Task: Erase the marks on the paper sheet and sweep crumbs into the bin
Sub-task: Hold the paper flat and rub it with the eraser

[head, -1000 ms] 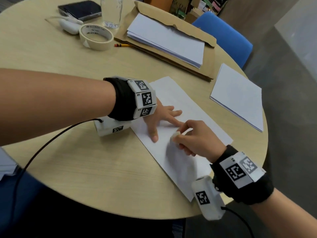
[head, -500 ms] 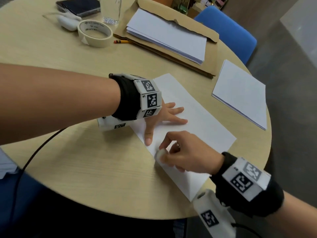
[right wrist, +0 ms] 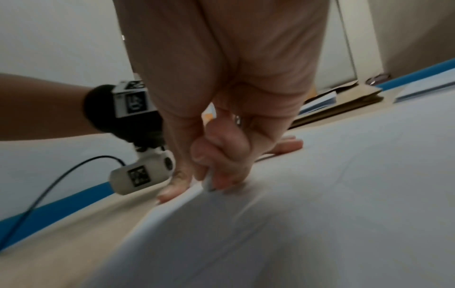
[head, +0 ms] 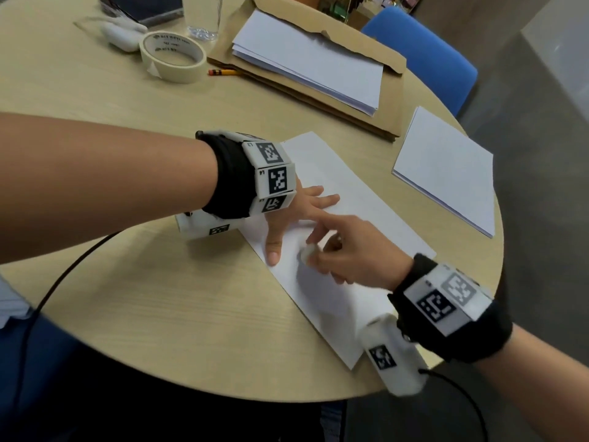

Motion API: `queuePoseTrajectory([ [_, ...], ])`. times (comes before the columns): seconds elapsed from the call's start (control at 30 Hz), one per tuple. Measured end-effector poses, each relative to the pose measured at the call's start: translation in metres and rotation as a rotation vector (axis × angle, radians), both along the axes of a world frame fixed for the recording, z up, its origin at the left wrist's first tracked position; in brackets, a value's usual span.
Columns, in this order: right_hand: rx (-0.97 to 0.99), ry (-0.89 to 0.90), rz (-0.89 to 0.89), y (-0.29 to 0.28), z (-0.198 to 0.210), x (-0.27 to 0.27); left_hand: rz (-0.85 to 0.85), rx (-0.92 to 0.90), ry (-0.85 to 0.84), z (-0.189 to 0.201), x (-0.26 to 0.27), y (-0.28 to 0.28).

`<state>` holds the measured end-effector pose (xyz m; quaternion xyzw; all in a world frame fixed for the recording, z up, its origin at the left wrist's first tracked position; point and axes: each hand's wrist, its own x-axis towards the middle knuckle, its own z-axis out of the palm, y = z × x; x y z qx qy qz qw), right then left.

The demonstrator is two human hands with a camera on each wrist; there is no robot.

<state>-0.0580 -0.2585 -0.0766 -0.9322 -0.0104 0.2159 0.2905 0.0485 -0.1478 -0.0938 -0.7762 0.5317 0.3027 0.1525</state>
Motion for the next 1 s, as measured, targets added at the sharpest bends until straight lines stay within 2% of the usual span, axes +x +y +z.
queuePoseTrajectory([
  [0.07,0.008,-0.073,-0.034,0.002,-0.004,0.0,0.007,-0.004,0.0,-0.001,0.0,0.0],
  [0.13,0.0,-0.081,0.015,0.006,-0.008,-0.012,0.004,-0.001,0.001,-0.001,0.0,0.0],
  [0.23,-0.002,0.023,0.112,0.012,-0.007,-0.03,-0.003,0.01,-0.006,-0.001,0.0,-0.001],
  [0.33,0.023,0.088,0.082,0.005,-0.003,-0.015,-0.003,0.007,-0.007,-0.001,0.001,-0.001],
  [0.47,0.079,0.009,-0.004,-0.003,-0.002,0.001,0.019,-0.017,0.018,-0.003,0.002,0.001],
  [0.63,-0.023,-0.118,0.0,0.001,-0.008,-0.002,0.01,-0.017,0.01,-0.002,0.002,0.0],
  [0.77,-0.067,0.044,0.194,0.007,-0.004,-0.017,0.004,0.005,0.005,-0.002,0.002,0.0],
  [0.83,-0.062,0.11,0.218,0.007,0.002,-0.013,-0.001,0.009,-0.006,-0.001,0.001,-0.001],
  [0.93,-0.049,-0.027,0.095,0.004,0.003,0.006,0.023,-0.02,0.006,-0.001,0.0,0.0],
  [1.0,-0.05,-0.092,0.097,0.006,0.001,0.003,0.033,-0.033,0.022,-0.001,0.0,0.001],
])
